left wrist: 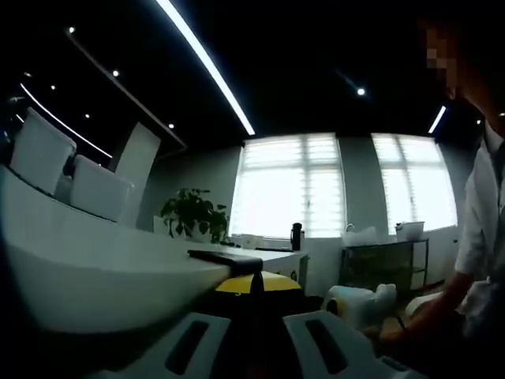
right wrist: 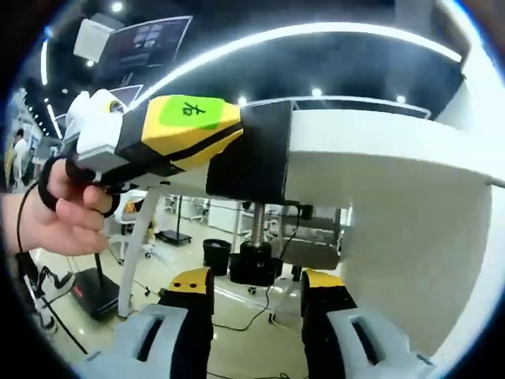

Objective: Clamp the fixed fixture on the desktop, loosen the retaining clip, secure it to the edge of the desk, and tighten the retaining clip.

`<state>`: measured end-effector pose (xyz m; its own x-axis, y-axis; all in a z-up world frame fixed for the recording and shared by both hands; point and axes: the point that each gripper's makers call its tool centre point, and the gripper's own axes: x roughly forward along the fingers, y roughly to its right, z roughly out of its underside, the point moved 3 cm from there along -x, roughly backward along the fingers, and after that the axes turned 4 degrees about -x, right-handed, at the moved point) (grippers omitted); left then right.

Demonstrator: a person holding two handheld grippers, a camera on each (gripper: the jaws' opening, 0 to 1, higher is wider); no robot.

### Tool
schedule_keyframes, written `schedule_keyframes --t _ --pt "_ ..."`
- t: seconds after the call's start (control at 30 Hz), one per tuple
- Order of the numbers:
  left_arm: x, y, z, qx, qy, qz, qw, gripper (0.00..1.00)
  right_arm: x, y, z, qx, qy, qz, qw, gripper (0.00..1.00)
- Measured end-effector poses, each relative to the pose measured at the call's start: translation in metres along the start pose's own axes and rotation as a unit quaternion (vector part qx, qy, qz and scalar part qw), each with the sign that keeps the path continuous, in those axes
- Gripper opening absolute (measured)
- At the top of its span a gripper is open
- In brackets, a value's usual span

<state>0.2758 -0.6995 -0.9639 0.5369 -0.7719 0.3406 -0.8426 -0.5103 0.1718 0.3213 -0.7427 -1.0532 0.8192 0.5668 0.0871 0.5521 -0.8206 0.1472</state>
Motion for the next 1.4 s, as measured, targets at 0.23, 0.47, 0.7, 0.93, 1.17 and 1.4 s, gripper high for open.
schedule_keyframes --t 0.23,0.47,0.7,0.93,1.17,1.4 --pt "0.0 -0.001 0.0 -0.002 0.001 0.0 1.0 0.02 0.0 0.0 0.006 0.023 -0.01 0.05 0.9985 0.51" --pt "0.0 -0.002 0.0 -0.002 -0.001 0.0 1.0 0.02 0.01 -0.004 -0.001 0.011 -0.008 0.068 0.9976 0.48" --pt "0.001 -0.006 0.0 -0.002 -0.001 0.001 1.0 0.02 0.013 -0.006 -0.007 0.001 0.002 0.074 0.9972 0.26" --pt "0.002 -0.008 0.0 -0.003 -0.001 0.001 1.0 0.02 0.005 -0.013 -0.008 -0.017 0.007 0.04 0.999 0.26" --pt "0.002 -0.008 0.0 -0.003 0.0 0.001 1.0 0.02 0.004 -0.011 -0.008 -0.034 0.021 -0.032 0.9987 0.26" --pt "0.002 -0.008 0.001 -0.003 0.004 0.003 1.0 0.02 0.007 -0.005 -0.007 -0.04 0.028 -0.111 0.9926 0.26"
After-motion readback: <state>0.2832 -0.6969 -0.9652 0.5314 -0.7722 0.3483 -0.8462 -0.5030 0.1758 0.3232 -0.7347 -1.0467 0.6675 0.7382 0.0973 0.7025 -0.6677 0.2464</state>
